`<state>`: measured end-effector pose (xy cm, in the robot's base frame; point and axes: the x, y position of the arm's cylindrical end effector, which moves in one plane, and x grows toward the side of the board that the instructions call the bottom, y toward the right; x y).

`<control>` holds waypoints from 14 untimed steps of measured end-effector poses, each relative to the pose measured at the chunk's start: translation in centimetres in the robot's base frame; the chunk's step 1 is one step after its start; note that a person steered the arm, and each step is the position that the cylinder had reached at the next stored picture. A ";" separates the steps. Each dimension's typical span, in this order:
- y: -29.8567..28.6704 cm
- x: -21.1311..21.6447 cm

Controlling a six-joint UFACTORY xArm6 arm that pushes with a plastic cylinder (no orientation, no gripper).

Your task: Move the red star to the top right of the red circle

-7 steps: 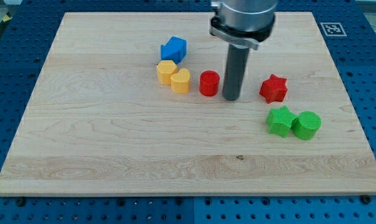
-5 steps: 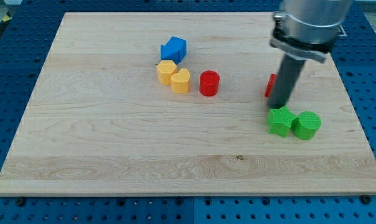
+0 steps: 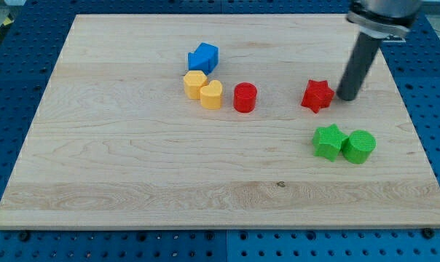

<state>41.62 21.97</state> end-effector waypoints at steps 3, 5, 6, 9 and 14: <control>-8.9 0.1; -9.4 -1.2; -6.7 -3.0; -12.3 -11.0; -12.5 -6.2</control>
